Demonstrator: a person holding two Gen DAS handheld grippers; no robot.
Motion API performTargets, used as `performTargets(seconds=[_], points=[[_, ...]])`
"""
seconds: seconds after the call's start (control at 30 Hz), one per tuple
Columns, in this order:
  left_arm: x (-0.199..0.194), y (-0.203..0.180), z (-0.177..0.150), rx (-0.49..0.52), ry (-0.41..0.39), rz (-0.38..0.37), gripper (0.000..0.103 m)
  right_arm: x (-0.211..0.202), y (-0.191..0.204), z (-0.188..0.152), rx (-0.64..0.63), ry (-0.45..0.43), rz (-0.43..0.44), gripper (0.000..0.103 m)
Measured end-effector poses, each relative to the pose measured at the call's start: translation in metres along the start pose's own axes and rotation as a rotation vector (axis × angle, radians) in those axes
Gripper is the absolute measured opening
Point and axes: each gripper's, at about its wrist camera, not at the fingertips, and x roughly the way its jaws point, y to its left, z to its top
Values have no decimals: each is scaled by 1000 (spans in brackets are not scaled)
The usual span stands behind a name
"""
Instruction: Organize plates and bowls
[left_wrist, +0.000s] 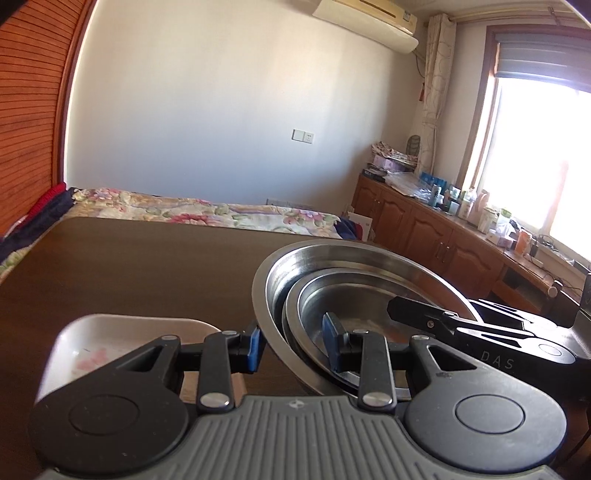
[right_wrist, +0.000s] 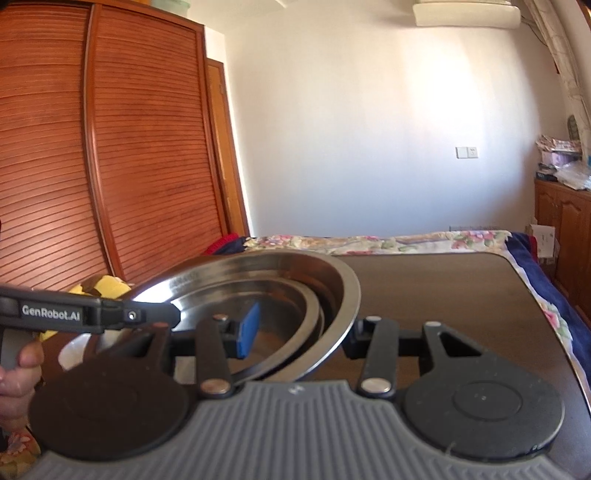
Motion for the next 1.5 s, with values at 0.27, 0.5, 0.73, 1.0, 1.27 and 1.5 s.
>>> performTargets(seconds=[0.27, 0.5, 0.73, 1.0, 1.27, 1.5], points=[[-23, 21, 6, 12, 1, 50, 34, 14, 23, 5, -30, 9, 51, 47], [-36, 42, 7, -6, -3, 89, 34, 23, 39, 4, -40, 32, 101, 47], [-46, 60, 4, -19, -3, 122, 34, 34, 57, 3, -68, 59, 140, 47], [-50, 77, 1, -25, 2, 150, 34, 43, 73, 1, -81, 88, 158, 47], [-52, 89, -9, -41, 13, 175, 34, 49, 88, -2, -105, 115, 173, 47], [-48, 92, -12, -48, 23, 180, 34, 50, 92, -6, -103, 131, 168, 47]])
